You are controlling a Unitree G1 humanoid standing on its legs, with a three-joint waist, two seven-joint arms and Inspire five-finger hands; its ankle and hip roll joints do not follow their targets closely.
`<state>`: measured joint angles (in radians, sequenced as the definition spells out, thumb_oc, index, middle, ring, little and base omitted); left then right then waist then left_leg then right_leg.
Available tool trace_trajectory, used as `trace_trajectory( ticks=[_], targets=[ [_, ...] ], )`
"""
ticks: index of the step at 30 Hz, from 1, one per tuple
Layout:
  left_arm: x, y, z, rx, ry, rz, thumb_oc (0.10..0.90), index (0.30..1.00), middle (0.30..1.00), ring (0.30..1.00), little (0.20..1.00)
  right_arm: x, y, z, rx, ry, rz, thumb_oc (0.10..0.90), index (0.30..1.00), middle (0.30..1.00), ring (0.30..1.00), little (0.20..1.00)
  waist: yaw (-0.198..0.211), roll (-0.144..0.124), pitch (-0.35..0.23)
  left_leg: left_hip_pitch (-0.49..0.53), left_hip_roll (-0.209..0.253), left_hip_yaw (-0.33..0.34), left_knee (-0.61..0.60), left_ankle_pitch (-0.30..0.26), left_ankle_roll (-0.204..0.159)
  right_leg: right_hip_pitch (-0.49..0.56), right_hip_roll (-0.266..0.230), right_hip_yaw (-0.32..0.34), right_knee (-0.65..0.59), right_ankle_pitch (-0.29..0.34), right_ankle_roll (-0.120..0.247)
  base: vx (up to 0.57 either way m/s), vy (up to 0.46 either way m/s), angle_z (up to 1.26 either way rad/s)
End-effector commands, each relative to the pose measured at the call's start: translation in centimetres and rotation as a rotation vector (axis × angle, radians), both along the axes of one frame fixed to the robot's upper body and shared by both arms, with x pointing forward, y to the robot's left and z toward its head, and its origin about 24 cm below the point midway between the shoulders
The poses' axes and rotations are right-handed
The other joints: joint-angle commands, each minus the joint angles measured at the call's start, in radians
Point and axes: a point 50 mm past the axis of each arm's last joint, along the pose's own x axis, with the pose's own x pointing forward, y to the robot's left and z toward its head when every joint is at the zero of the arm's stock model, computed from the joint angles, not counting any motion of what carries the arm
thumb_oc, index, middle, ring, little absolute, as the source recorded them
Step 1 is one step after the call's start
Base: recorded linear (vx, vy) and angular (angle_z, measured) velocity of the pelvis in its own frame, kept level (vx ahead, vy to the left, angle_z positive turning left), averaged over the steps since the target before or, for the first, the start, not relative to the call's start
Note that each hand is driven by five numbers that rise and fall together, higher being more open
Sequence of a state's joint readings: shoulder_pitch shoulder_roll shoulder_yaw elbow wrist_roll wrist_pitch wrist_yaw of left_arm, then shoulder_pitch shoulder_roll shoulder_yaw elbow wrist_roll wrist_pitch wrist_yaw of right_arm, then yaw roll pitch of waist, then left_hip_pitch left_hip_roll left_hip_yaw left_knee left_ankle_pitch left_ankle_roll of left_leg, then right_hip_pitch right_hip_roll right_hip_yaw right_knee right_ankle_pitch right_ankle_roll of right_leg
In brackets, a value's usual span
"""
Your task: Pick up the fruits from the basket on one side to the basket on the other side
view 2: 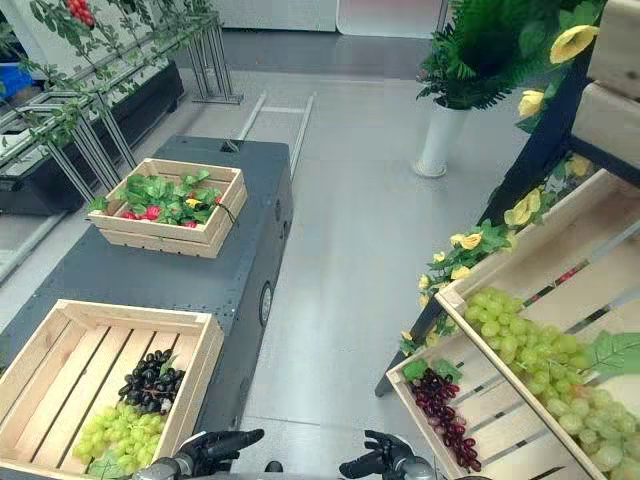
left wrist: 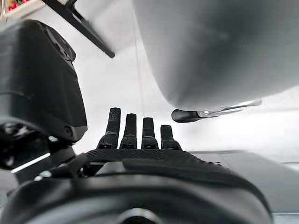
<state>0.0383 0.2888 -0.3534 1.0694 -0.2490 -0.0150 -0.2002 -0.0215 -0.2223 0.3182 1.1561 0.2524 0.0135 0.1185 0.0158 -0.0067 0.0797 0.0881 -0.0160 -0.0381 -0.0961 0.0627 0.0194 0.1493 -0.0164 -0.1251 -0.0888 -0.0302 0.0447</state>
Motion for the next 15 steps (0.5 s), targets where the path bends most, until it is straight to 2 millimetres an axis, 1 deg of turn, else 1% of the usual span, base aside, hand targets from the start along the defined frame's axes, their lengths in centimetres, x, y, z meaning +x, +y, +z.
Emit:
trace_trajectory(
  ticks=[1,4,7,12,15],
  targets=[
    [3.54,-1.32,0.63,-0.027,-0.091,0.003,0.8,0.9,0.9,0.9,0.9,1.82,-0.16,0.53,0.024,-0.053,0.0,0.8,0.9,0.9,0.9,0.9,0.007,0.012,0.013,0.022,-0.042,0.062,0.009,-0.113,0.009,-0.052,-0.005,0.0,0.032,0.002,0.035,0.07,0.133,-0.38],
    [3.11,-1.39,0.37,0.006,-0.068,-0.026,0.8,0.9,0.9,0.9,0.9,1.86,-0.01,0.54,0.035,-0.059,0.009,0.8,0.9,0.9,0.9,0.9,0.007,0.013,0.008,0.022,-0.042,0.058,0.009,-0.113,0.008,-0.051,-0.004,0.0,0.031,0.002,0.034,0.0,0.0,0.0],
    [2.79,-1.66,0.15,-0.003,-0.039,-0.041,0.8,0.9,0.9,0.9,0.9,2.01,0.27,0.56,0.042,-0.067,0.02,0.8,0.9,0.9,0.9,0.9,0.005,0.012,0.005,0.023,-0.042,0.056,0.009,-0.112,0.007,-0.051,-0.003,0.002,0.031,0.001,0.035,0.0,0.0,0.0],
    [3.0,-1.89,0.19,-0.006,-0.043,-0.032,0.8,0.9,0.9,0.9,0.9,2.0,0.3,0.56,0.041,-0.067,0.028,0.8,0.9,0.9,0.9,0.9,0.003,0.015,0.004,0.02,-0.041,0.057,0.009,-0.11,0.006,-0.055,-0.003,0.002,0.035,0.0,0.034,0.0,0.0,0.0],
    [3.37,-1.93,0.35,0.0,-0.067,-0.059,0.8,0.9,0.9,0.9,0.9,2.0,0.25,0.56,0.043,-0.065,0.023,0.8,0.9,0.9,0.9,0.9,0.004,0.015,0.004,0.02,-0.041,0.054,0.009,-0.109,0.006,-0.054,-0.003,0.0,0.034,0.0,0.034,0.0,0.0,0.0]
  ],
)
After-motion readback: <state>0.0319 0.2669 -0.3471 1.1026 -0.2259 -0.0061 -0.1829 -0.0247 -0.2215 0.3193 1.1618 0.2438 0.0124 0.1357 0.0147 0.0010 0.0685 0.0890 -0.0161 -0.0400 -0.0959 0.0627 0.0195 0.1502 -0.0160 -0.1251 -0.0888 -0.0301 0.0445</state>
